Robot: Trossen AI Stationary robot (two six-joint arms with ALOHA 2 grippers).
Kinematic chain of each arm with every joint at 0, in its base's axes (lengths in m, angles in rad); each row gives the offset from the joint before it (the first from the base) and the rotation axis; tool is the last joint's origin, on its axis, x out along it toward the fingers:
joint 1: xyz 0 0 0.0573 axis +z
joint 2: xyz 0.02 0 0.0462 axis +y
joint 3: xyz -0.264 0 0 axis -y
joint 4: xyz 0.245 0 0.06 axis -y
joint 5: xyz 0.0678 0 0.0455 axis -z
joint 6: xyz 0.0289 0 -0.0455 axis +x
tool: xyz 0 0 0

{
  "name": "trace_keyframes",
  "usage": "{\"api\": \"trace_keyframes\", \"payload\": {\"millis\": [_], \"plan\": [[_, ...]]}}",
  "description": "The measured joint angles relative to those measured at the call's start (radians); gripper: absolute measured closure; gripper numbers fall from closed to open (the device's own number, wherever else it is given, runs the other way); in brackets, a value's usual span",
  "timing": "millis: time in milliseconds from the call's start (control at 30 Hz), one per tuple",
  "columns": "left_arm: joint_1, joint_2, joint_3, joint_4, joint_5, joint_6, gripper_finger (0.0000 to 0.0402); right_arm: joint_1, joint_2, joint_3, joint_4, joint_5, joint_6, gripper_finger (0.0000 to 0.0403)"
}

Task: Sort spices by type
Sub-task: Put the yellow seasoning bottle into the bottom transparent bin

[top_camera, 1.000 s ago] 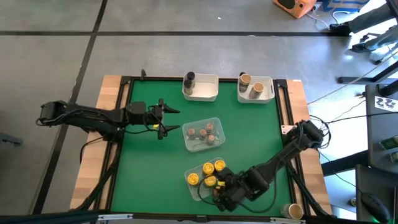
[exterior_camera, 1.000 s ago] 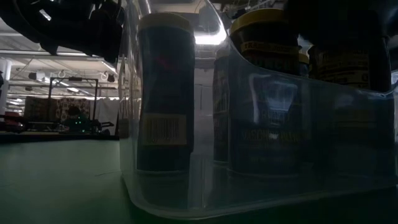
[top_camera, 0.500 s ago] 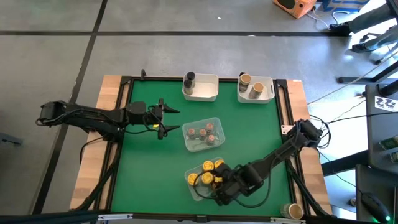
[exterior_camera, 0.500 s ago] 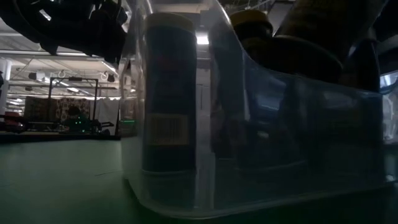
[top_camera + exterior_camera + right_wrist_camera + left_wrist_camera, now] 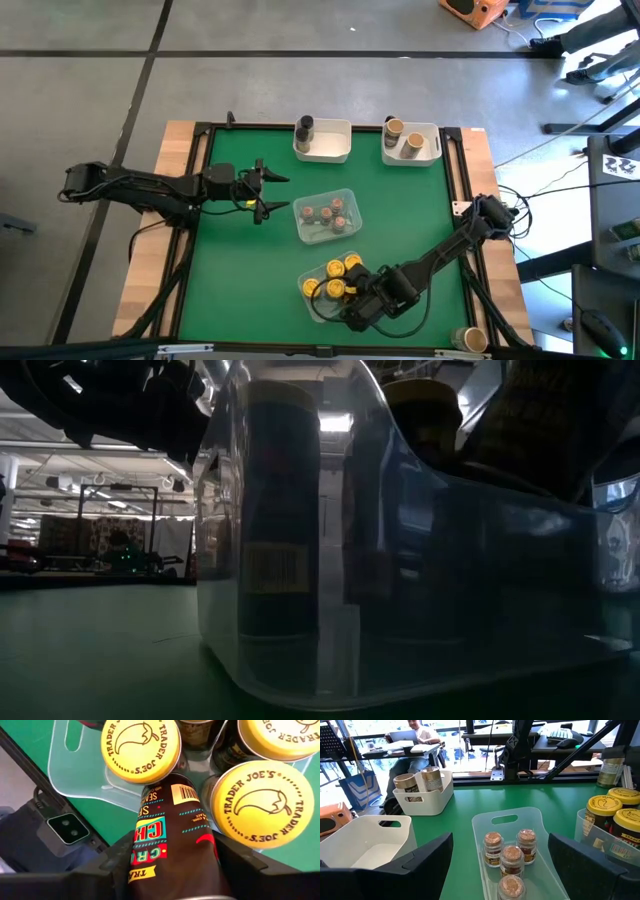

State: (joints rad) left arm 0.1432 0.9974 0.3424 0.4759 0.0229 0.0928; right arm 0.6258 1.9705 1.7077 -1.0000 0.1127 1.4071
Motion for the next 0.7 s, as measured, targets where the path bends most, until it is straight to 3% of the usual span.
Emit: {"api": "trace_keyframes", "payload": {"millis": [700], "plan": [[0.0,0.0,0.0,-0.002,0.0,0.0,0.0088,0.0,0.0,-0.068,0.023,0.026,0.082,0.0183]]}}
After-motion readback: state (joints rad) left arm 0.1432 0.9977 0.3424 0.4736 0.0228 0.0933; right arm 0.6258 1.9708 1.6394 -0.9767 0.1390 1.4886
